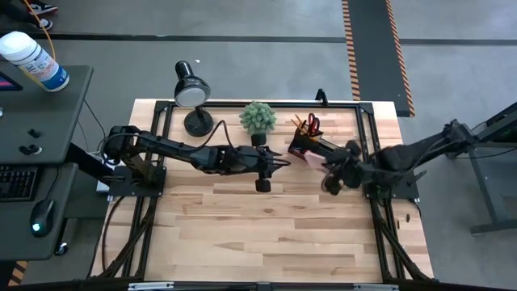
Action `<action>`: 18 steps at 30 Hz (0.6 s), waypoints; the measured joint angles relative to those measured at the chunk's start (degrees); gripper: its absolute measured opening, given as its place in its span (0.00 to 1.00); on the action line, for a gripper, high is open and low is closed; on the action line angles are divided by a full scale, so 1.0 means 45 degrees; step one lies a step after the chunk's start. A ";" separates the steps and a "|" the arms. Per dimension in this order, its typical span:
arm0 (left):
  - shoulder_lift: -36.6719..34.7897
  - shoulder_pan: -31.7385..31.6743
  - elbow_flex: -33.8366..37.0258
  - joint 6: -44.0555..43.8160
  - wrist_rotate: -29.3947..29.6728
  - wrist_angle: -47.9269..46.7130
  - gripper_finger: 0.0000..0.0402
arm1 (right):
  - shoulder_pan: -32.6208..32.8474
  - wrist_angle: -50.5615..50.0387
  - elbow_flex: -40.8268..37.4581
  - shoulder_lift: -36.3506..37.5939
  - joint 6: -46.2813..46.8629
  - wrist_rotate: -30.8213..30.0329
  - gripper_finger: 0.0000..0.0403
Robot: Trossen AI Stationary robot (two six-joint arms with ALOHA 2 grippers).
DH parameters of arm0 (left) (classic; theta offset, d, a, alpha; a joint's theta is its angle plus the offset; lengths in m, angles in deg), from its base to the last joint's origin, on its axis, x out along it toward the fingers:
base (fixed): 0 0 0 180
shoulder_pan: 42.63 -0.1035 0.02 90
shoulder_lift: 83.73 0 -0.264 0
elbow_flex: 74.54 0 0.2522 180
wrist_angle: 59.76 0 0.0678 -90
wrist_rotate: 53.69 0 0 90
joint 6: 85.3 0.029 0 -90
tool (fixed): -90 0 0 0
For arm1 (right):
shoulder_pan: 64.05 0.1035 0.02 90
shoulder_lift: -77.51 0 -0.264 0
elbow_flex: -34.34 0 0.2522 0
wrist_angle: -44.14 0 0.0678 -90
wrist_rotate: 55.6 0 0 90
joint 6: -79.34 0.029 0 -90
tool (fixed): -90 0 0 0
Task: Pick and place office supplies into organizer
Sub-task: Put the pink sticky notes into the black desk organizer
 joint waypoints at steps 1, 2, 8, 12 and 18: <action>0.0000 0.0000 0.0000 -0.0061 -0.0042 -0.0153 0.36 | -0.0351 -0.0892 0.0273 0.0109 0.0201 0.0469 0.02; -0.0005 0.0000 0.0000 -0.0119 -0.0075 -0.0305 0.36 | -0.0718 -0.1656 0.0555 0.0179 0.0326 0.0956 0.02; -0.0015 0.0000 0.0000 -0.0315 -0.0667 -0.1137 0.35 | -0.2835 -0.3502 0.1529 0.0188 -0.0301 0.3610 0.02; -0.0015 0.0000 0.0000 -0.0605 -0.1464 -0.1770 0.36 | -0.4129 -0.4022 0.1515 -0.0013 -0.0916 0.4914 0.02; -0.0015 0.0000 0.0000 -0.0726 -0.2636 -0.2863 0.36 | -0.5616 -0.5131 0.1487 -0.0483 -0.1468 0.5282 0.02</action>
